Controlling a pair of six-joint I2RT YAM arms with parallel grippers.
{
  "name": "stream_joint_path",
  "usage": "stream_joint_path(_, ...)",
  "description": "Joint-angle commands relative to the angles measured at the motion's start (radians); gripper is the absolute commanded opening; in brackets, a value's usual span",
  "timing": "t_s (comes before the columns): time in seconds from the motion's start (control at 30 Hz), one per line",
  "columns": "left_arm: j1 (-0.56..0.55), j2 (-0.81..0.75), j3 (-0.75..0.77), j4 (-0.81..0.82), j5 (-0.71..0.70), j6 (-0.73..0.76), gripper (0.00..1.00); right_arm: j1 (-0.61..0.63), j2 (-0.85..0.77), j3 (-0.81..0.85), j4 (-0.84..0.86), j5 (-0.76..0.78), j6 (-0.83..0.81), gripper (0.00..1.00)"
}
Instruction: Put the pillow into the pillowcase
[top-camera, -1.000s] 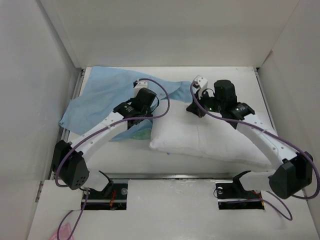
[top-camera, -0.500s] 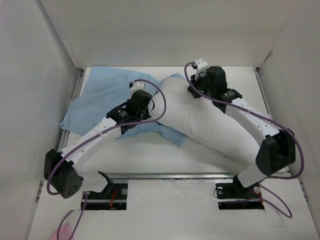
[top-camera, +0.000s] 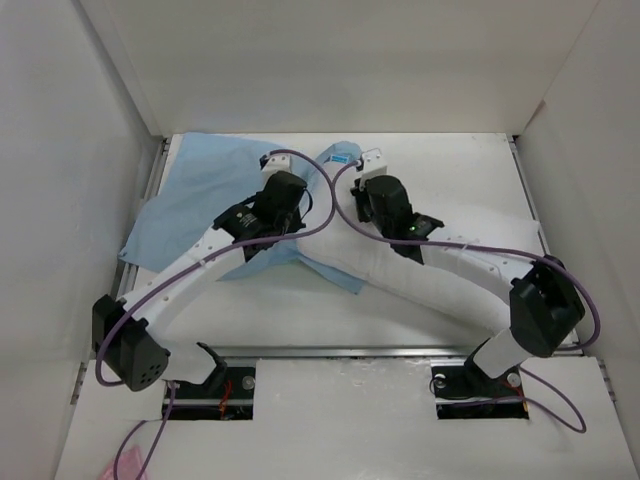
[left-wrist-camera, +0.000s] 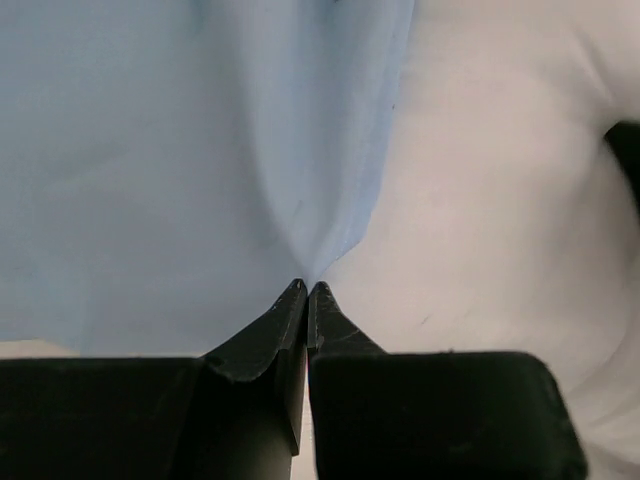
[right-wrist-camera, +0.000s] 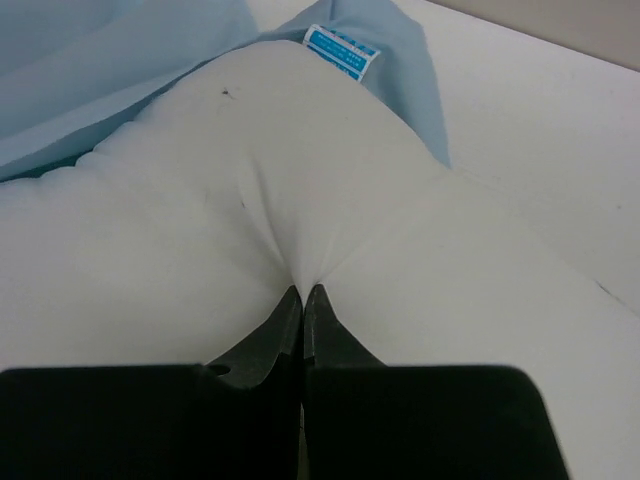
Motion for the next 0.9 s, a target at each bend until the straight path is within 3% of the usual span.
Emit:
stream_joint_path(0.0, -0.005, 0.058, 0.127, 0.014, -0.044, -0.015, 0.0, 0.089, -0.045, -0.046, 0.092, 0.069, 0.045, 0.0)
stream_joint_path(0.1, -0.005, 0.097, 0.186, 0.003, -0.023, -0.015, 0.0, 0.102, -0.069, -0.083, 0.092, 0.13, 0.124, 0.0)
stream_joint_path(0.27, -0.031, 0.097, 0.186, 0.003, 0.066, -0.015, 0.0, 0.102, 0.007, -0.028, 0.09, 0.275, 0.432, 0.0)
stream_joint_path(0.4, -0.084, 0.028, 0.134, -0.017, 0.066, -0.057, 0.0, 0.102, 0.128, 0.275, -0.127, 0.565, 0.625, 0.0)
stream_joint_path(0.47, -0.101, 0.008, 0.111, -0.017, 0.101, -0.083, 0.0, 0.102, 0.191, 0.371, -0.248, 0.602, 0.669, 0.0)
stream_joint_path(0.6, -0.138, -0.014, 0.074, -0.006, 0.143, -0.094, 0.0, 0.102, 0.213, 0.431, -0.258, 0.529, 0.698, 0.0)
stream_joint_path(0.87, -0.149, 0.025, 0.114, -0.011, 0.083, -0.092, 0.0, 0.102, 0.089, 0.193, -0.113, 0.263, 0.738, 0.0)
